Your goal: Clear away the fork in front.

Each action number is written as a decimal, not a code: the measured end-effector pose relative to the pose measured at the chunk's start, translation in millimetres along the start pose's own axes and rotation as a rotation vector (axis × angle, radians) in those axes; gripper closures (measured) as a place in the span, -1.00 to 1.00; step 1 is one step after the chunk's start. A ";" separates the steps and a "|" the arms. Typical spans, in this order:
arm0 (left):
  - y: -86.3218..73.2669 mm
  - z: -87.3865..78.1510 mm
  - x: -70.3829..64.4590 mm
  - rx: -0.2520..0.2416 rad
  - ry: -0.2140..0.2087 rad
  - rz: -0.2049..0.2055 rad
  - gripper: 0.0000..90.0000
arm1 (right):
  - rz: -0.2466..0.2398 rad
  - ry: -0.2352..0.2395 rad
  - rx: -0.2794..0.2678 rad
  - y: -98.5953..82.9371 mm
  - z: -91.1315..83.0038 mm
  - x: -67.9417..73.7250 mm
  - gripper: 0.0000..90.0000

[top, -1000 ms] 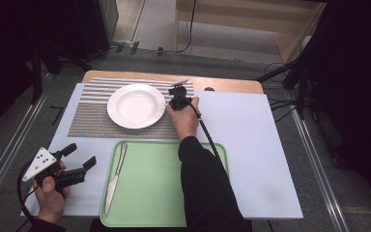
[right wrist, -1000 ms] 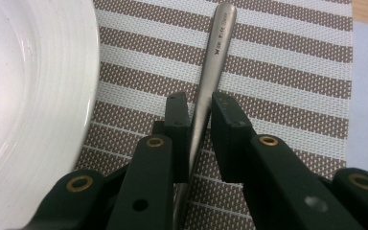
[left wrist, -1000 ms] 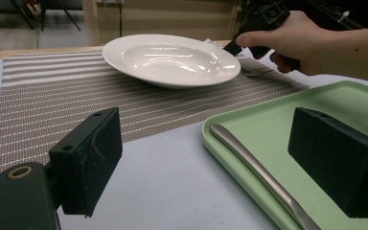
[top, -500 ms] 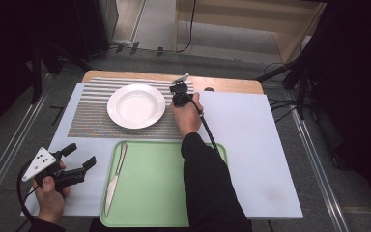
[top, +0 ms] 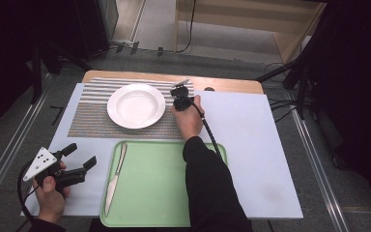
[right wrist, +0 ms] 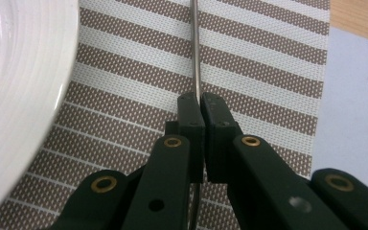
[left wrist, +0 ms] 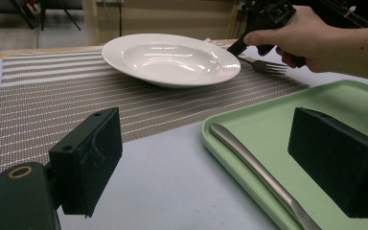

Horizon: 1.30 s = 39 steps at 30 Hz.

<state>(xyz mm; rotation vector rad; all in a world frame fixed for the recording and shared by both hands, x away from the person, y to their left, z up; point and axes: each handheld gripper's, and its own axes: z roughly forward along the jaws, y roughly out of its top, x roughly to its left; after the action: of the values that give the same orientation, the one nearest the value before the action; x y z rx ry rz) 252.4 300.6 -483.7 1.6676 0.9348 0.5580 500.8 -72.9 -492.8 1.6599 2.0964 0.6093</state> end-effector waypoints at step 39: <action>37.9 30.6 -33.2 -0.023 -0.115 0.016 -0.99 | -0.018 0.164 -0.277 -75.2 -72.4 -48.2 0.91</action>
<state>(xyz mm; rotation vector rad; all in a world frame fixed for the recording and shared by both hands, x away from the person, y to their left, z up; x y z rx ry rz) 267.7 252.4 -453.6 1.6697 0.8294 0.4760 410.7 -141.7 -473.3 1.4780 2.0236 1.0104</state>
